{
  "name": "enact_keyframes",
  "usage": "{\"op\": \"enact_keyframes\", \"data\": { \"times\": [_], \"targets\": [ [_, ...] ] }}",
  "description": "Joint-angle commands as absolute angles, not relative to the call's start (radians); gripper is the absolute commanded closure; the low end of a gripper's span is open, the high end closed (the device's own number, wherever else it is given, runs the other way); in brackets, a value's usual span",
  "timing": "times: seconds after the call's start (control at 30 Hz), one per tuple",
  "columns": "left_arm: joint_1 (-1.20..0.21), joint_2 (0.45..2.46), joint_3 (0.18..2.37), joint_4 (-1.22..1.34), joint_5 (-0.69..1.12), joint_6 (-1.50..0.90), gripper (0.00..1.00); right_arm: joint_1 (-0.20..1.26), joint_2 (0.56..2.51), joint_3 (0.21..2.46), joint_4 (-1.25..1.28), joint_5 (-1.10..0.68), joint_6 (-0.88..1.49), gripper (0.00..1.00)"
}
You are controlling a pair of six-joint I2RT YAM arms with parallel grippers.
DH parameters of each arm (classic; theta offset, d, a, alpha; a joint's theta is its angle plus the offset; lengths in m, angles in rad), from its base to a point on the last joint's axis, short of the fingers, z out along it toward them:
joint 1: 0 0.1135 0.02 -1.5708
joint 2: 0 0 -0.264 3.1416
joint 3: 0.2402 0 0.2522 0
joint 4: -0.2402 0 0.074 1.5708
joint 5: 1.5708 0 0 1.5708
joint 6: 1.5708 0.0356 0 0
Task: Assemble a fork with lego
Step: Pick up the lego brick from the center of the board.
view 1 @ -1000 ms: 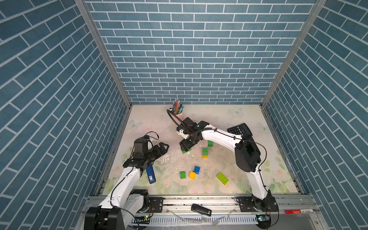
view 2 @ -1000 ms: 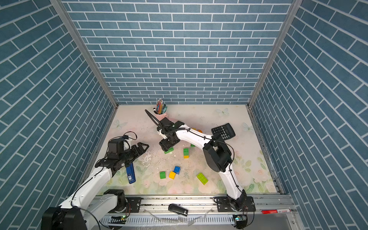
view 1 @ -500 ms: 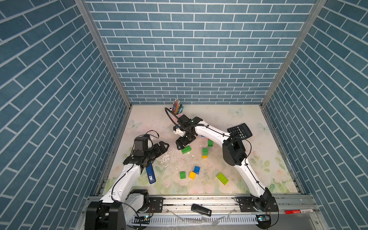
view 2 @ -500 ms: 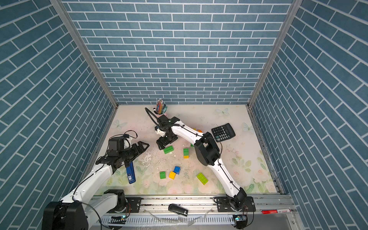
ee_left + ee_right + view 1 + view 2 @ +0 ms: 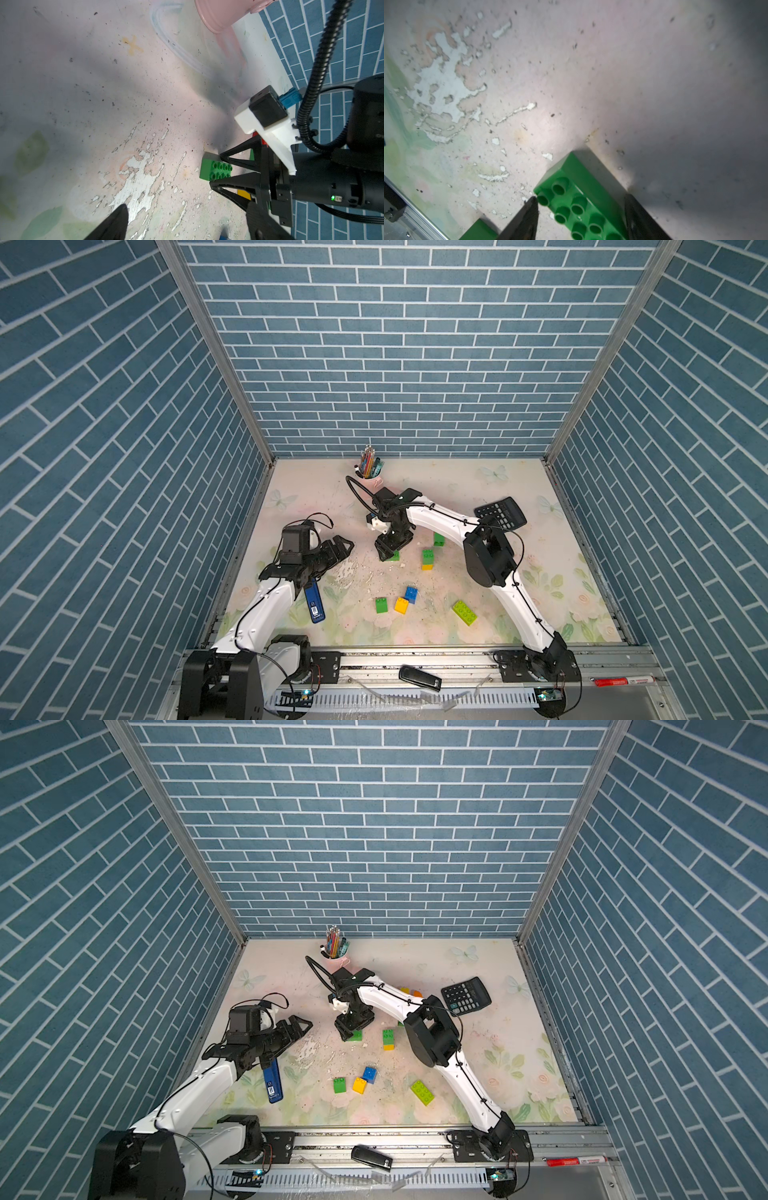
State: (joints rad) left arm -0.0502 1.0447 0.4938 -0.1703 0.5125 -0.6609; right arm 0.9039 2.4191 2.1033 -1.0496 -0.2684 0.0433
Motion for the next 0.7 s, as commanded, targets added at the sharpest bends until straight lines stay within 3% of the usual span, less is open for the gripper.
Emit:
{"op": "enact_keyframes", "data": {
  "times": [0.0, 0.33, 0.67],
  "targets": [
    [-0.043, 1.044, 0.518, -0.186, 0.523, -0.643, 0.10, 0.929, 2.365, 2.079, -1.085, -0.207, 0.014, 0.37],
    [-0.044, 1.029, 0.515, -0.194, 0.525, -0.644, 0.10, 0.984, 2.362, 2.068, -1.100, -0.022, 0.002, 0.53],
    [-0.044, 1.019, 0.513, -0.198, 0.528, -0.644, 0.11, 1.006, 2.327, 2.017, -1.082, 0.017, 0.012, 0.48]
  ]
}}
